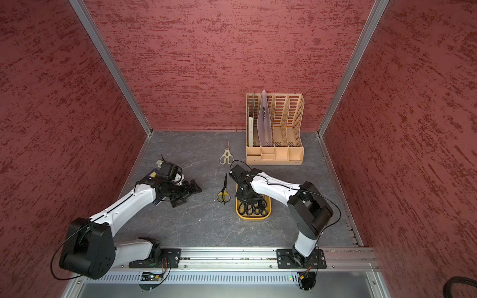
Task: Take the scissors out of the storage box
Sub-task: Pick up the scissors from the storage box.
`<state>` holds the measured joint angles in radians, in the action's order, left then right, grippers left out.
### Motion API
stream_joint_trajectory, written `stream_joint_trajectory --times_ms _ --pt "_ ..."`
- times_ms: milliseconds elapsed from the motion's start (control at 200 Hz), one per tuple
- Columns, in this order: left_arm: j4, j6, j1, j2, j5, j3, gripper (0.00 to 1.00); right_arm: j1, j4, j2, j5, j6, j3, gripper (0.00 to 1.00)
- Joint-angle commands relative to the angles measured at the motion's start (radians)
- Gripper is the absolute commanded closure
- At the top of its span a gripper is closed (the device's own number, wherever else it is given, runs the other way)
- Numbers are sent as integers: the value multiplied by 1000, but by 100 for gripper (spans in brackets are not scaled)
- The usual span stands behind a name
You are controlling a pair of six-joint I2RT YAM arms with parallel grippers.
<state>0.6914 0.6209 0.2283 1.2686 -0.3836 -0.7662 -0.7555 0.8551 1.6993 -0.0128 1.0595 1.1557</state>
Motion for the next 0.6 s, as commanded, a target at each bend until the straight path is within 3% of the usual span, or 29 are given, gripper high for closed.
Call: stream_joint_trajectory --times_ms 0,316,596 --pt "-5 8 -7 -20 5 15 0 1 38 -90 -22 68 -29 59" --pt "-11 9 -6 -14 -1 20 0 -12 -100 -154 21 280 -142 54" --pt "-4 3 -8 7 5 2 0 -31 -191 -121 13 354 -150 50"
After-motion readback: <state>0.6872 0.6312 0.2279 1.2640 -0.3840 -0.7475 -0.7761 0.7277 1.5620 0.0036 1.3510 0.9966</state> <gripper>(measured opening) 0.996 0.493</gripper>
